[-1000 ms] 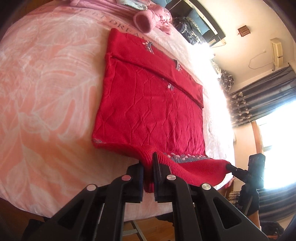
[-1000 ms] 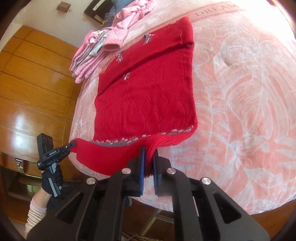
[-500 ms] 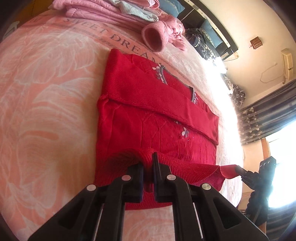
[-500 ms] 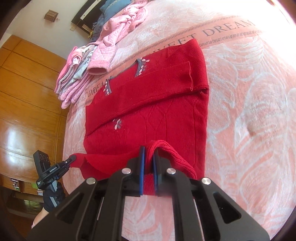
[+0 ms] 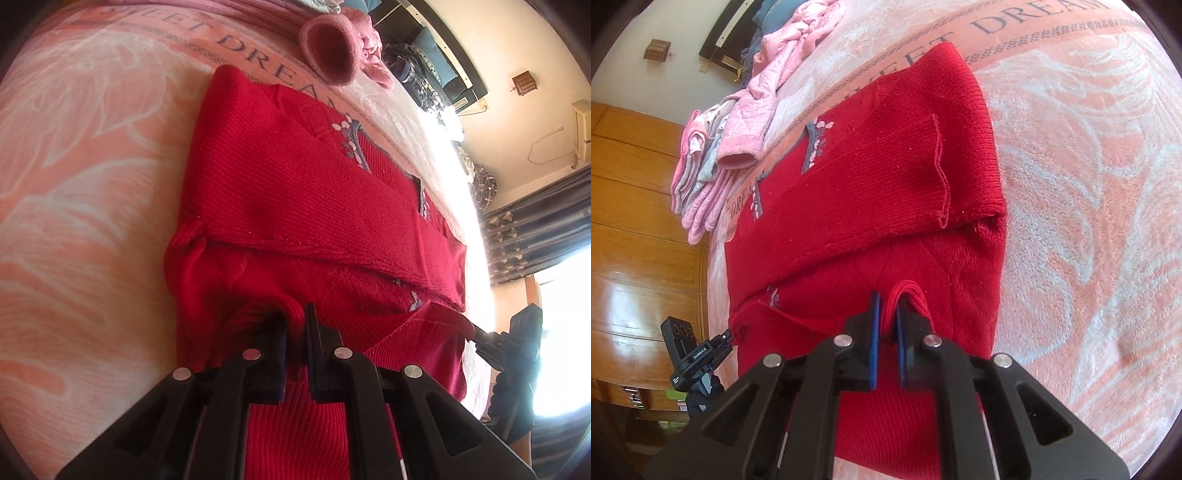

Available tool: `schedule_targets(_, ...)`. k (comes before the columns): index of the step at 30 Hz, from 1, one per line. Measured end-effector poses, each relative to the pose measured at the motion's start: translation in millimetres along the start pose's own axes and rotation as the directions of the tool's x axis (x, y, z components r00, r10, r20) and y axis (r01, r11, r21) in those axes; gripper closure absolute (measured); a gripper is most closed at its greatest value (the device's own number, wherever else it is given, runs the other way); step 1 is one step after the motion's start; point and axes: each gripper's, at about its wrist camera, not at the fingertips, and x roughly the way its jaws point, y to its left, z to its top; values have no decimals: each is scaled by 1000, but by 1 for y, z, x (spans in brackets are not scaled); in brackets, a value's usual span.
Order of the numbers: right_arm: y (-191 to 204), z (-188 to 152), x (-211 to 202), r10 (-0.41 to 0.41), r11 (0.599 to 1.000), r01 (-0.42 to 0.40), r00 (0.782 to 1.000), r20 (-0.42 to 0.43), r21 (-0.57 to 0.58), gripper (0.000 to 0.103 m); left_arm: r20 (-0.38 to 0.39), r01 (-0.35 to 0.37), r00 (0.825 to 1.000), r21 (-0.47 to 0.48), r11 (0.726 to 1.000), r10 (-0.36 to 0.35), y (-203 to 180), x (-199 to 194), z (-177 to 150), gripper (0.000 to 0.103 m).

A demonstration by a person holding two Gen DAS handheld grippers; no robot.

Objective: Fold small clothes
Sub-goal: 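Fold the hem up over the folded sleeves with the right gripper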

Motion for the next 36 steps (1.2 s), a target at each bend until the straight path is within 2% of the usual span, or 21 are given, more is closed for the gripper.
schedule_targets(3, -3, 0, 9, -7, 1000, 7, 1000, -7, 10, 96, -14, 18, 1000, 9, 1000, -18, 2, 2, 3, 92)
schedule_targets(5, -3, 0, 10, -8, 1000, 8, 1000, -9, 10, 94, -24, 38, 999, -18, 999, -38, 5, 0, 4, 92)
schedule_targets(7, -1, 0, 6, 1, 1000, -1, 1000, -10, 18, 85, -34, 66, 997, -58, 996, -68, 7, -6, 7, 91)
schedule_targets(9, 3, 2, -7, 12, 1000, -13, 999, 30, 13, 61, -25, 110, 993, -67, 992, -112, 6, -21, 9, 89)
schedule_targets(12, 7, 4, -31, 19, 1000, -17, 996, 85, -19, 57, -13, 168, 986, -54, 984, -169, 4, -44, 15, 76)
schedule_targets(14, 6, 4, -43, 31, 999, -28, 993, 113, -26, 57, 16, 175, 984, -23, 984, -175, 5, -59, 18, 57)
schedule_targets(18, 4, 3, -56, 27, 999, -22, 991, 128, -40, 57, 54, 97, 994, 56, 994, -100, 10, -71, 23, 57)
schedule_targets(21, 3, 5, -56, 11, 999, -4, 992, 129, -52, 57, 47, 21, 999, 137, 990, -28, 4, -63, 22, 57)
schedule_targets(25, 6, 6, -48, 3, 998, 5, 993, 117, -61, 57, 53, -101, 995, 284, 954, 89, -20, -43, 19, 57)
schedule_targets(28, 12, 5, -40, -4, 996, 12, 995, 103, -84, 57, 61, -163, 987, 358, 920, 151, -33, -30, 15, 57)
schedule_targets(32, 19, 2, -31, -4, 992, 14, 997, 83, -122, 57, 53, -221, 974, 408, 886, 219, -38, -9, 11, 57)
schedule_targets(36, 25, 0, -25, -16, 986, 27, 997, 70, -162, 57, 43, -242, 968, 415, 877, 247, -36, 4, 6, 57)
